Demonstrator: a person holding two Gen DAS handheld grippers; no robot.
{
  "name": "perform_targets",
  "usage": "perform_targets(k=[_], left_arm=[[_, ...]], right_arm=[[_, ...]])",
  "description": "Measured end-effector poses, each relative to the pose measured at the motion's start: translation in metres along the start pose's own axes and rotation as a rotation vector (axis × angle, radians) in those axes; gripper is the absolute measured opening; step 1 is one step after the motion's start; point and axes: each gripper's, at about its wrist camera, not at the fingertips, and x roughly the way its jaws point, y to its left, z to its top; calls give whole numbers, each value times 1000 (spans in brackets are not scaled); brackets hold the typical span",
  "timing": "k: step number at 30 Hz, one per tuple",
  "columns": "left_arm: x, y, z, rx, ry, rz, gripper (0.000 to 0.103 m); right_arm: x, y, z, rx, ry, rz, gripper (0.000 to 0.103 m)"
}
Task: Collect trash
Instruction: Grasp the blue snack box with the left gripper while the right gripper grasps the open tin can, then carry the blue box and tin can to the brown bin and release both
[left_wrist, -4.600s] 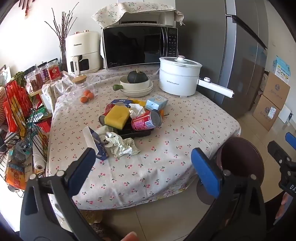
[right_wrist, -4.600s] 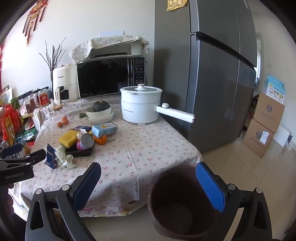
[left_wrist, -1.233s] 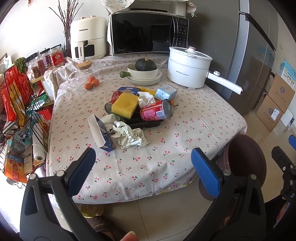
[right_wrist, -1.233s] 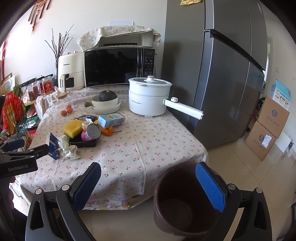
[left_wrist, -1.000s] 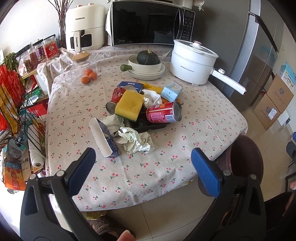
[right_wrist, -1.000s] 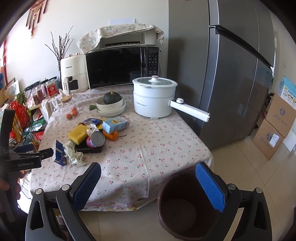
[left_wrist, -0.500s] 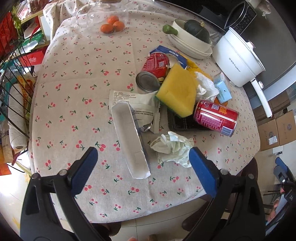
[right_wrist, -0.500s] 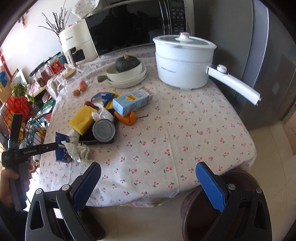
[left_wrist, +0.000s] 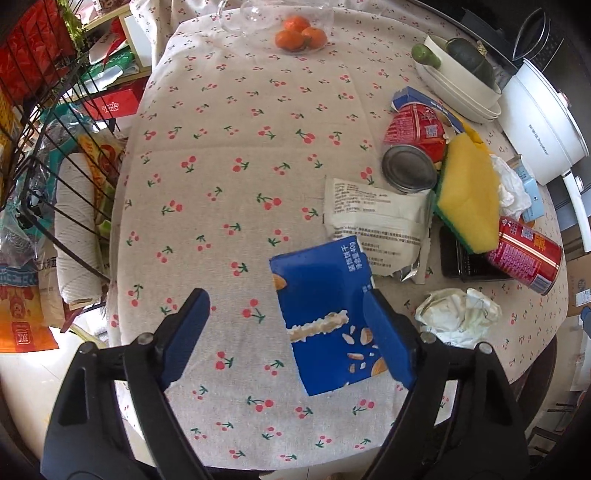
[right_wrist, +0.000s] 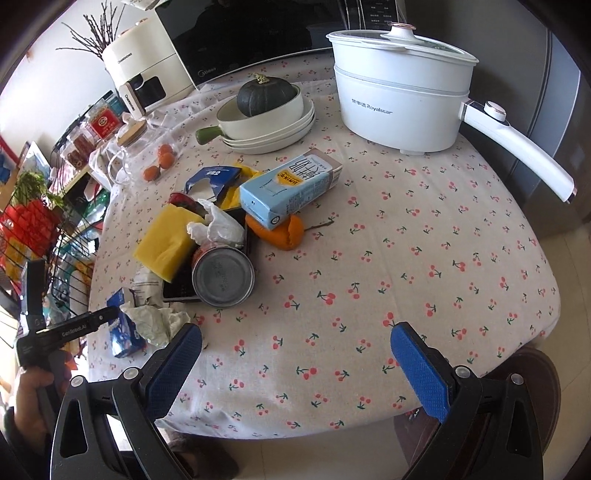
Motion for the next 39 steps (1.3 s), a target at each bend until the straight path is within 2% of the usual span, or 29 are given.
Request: perform_targets(k=[3, 6, 10, 13, 14, 22, 24, 28, 30, 32, 39], left_arm=[[-5, 3, -2, -21, 0, -59, 85], [4, -8, -4, -18, 35, -89, 85], [21, -24, -8, -6, 78, -74, 85], [29, -29, -10, 8, 79, -48, 76], [33, -29, -8, 2, 85, -61, 67], [24, -14, -9, 11, 36, -101, 63], [21, -12, -8, 13, 24, -115, 63], [6, -7, -13, 32, -12, -115, 63], [0, -8, -13, 38, -28, -121, 63], [-4, -8, -14, 40, -39, -129, 63], [-18, -9, -18, 41, -68, -171, 63]], right_arm=[[4, 5, 1, -15, 0, -11, 103], [9, 8, 2, -17, 4, -20, 103], [16, 9, 3, -9, 14, -25, 103], [21, 12, 5, -10, 21, -23, 103], [23, 13, 7, -13, 21, -21, 103], [44, 30, 20, -1, 9, 62, 102], [53, 34, 23, 9, 15, 95, 99], [68, 36, 27, 55, 19, 151, 84], [73, 36, 28, 77, 19, 179, 74], [77, 36, 27, 88, 21, 201, 58], [51, 34, 26, 97, -38, 262, 56]])
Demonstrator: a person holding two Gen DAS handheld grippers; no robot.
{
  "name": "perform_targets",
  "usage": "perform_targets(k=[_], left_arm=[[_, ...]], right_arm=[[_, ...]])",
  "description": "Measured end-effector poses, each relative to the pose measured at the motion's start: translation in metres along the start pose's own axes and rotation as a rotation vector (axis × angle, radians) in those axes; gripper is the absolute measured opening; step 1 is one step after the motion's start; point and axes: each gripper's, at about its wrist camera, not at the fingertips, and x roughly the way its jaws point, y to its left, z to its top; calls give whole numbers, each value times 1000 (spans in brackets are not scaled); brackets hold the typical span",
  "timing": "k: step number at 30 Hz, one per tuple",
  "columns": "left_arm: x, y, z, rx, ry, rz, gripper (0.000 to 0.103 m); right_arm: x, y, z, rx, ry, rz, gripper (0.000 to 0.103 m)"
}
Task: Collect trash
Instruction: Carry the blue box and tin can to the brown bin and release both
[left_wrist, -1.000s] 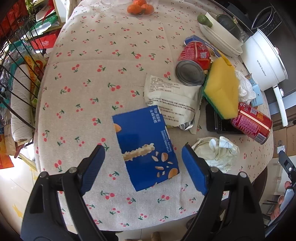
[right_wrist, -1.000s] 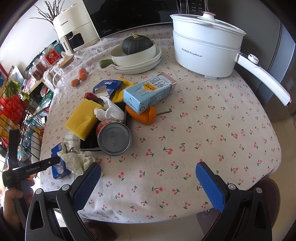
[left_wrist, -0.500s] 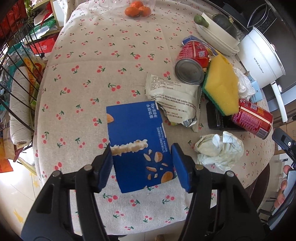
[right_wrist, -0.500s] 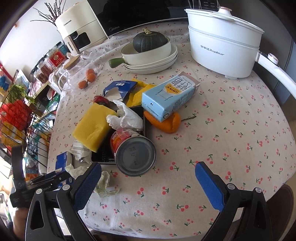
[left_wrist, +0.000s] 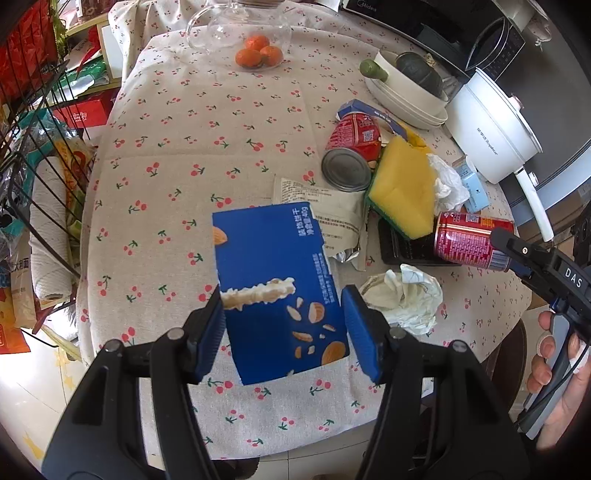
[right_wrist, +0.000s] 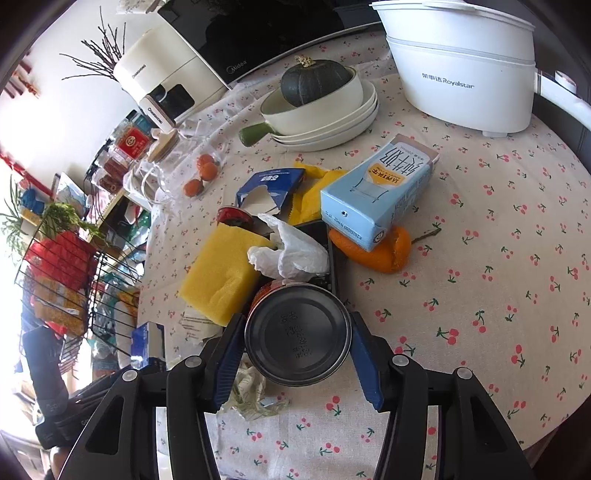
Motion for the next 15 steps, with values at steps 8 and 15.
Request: perform_targets(k=[8, 15], left_arm=[[-16, -24, 0, 35, -40, -55, 63], [-27, -70, -10, 120, -58, -134, 63]], right_arm=[[-58, -11, -7, -46, -67, -2, 55], [-115, -60, -26, -18, -94, -86, 55]])
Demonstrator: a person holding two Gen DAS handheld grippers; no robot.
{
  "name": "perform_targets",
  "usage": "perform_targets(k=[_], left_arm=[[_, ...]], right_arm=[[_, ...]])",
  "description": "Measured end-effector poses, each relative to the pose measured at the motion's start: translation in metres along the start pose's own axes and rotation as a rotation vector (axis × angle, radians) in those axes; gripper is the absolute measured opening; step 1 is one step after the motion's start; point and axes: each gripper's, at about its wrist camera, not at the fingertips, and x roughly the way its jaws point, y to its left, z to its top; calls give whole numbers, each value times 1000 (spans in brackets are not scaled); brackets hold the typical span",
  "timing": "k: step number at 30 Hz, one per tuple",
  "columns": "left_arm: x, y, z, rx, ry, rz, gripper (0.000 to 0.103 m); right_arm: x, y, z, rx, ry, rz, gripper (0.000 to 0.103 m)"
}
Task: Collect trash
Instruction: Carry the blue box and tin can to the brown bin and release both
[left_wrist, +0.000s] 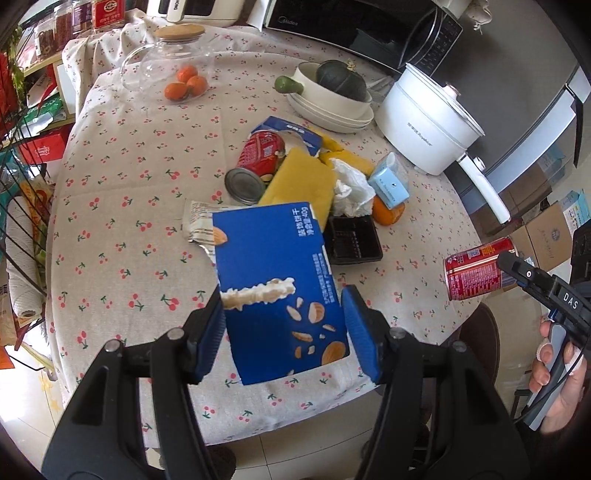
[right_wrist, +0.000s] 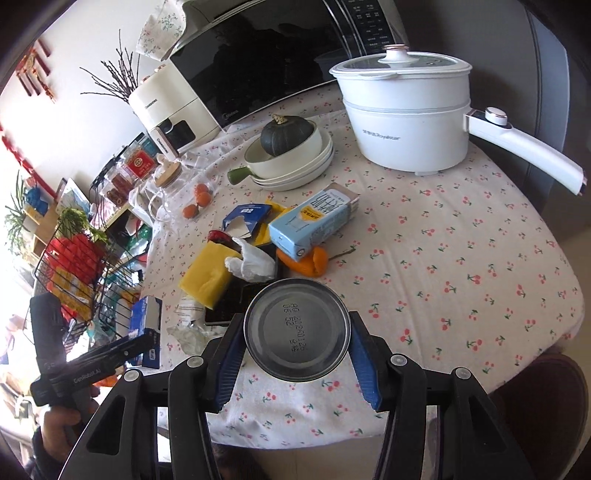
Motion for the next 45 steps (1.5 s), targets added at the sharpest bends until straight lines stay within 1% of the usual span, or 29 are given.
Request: perform_targets(k=[4, 10, 13, 17, 24, 29, 38, 45], left_arm=[[5, -38, -4, 65, 10, -51, 63], [21, -99, -15, 163, 61, -135, 62], [29, -129, -24, 223, 78, -155, 63], [43, -164, -37, 288, 110, -178, 62], [66, -213, -63, 386, 173, -206, 62], [79, -242, -81, 455, 215, -228, 63], [105, -290, -115, 564, 269, -266, 63], [127, -321, -132, 643, 294, -298, 63]], right_arm=[[-37, -42, -14, 56, -29, -43, 55], [-80, -102, -44, 122, -50, -142, 55], [-89, -130, -64, 152, -35, -187, 55], [-93, -164, -90, 185, 8, -248, 55], [-93, -212, -129, 210, 82, -380, 55], [-91, -237, -154, 231, 137, -428, 55], [-80, -256, -179, 210, 241, -509, 55], [-84, -256, -188, 181, 239, -493, 54]])
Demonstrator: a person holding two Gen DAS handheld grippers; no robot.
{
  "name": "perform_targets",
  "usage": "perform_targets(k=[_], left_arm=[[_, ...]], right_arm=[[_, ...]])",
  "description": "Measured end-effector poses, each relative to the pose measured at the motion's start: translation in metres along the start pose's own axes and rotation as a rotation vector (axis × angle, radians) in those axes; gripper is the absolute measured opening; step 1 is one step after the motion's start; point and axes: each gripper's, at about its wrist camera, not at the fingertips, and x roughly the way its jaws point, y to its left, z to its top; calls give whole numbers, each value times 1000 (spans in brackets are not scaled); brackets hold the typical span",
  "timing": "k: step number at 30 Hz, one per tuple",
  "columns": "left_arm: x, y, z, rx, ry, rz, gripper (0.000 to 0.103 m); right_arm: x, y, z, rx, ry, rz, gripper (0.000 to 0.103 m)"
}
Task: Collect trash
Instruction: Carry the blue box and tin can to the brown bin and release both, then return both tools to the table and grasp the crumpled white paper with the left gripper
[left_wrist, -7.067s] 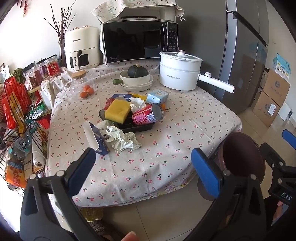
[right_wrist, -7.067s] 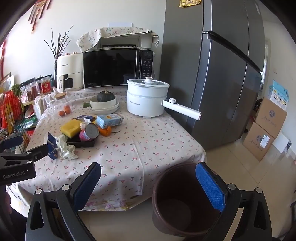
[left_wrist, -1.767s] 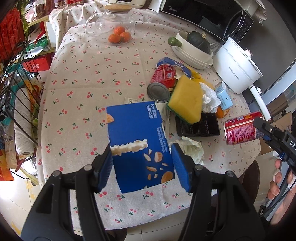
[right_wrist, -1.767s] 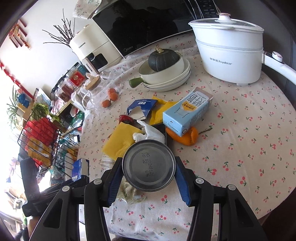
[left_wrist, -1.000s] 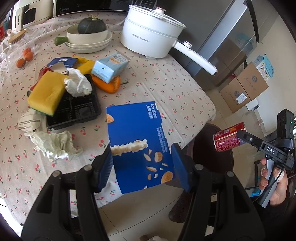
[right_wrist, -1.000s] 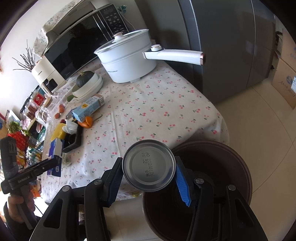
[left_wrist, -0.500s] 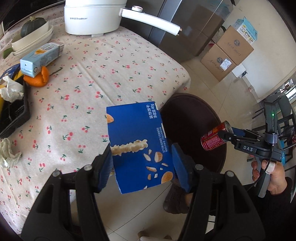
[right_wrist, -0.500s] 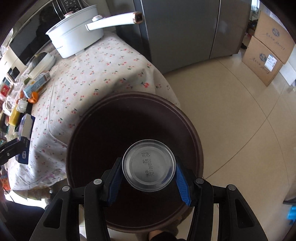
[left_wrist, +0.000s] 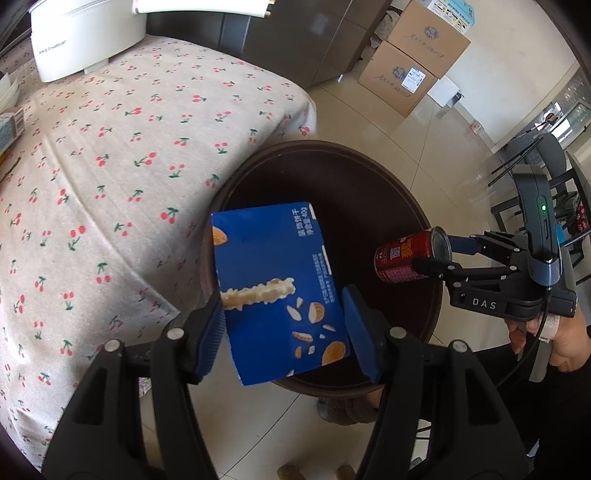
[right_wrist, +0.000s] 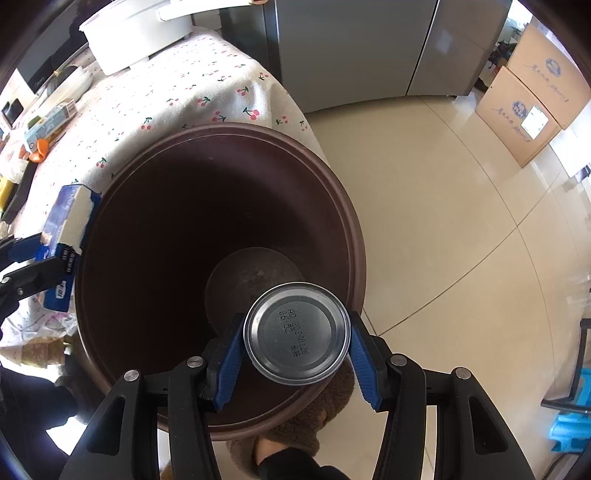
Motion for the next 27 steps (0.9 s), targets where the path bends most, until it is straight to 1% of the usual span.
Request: perform_targets(k=[5, 7, 9, 11, 13, 17, 24, 26, 27], left_arm=[[14, -8, 5, 39, 16, 1, 64], [16, -8, 6, 32, 26, 11, 71], [12, -7, 5, 28, 16, 42, 84], [7, -5, 6, 33, 8, 75, 88], [1, -1, 6, 30, 0, 97, 89], [-12, 13, 1, 14, -12, 138, 97], [-29, 30, -5, -3, -28, 184, 100], [-33, 32, -6, -3, -38, 200, 101], [-36, 33, -6, -4, -44, 206, 101]], right_arm=[[0, 0, -1, -3, 0, 9, 54], [1, 0, 0, -3, 1, 9, 54], [1, 1, -1, -3, 1, 9, 54], [1, 0, 0, -4, 1, 8, 54], [2, 0, 0, -4, 1, 4, 54], [4, 1, 4, -7, 5, -5, 54], [6, 9, 8, -10, 24, -32, 55], [5, 11, 10, 2, 30, -25, 55], [3, 11, 12, 12, 28, -13, 58]])
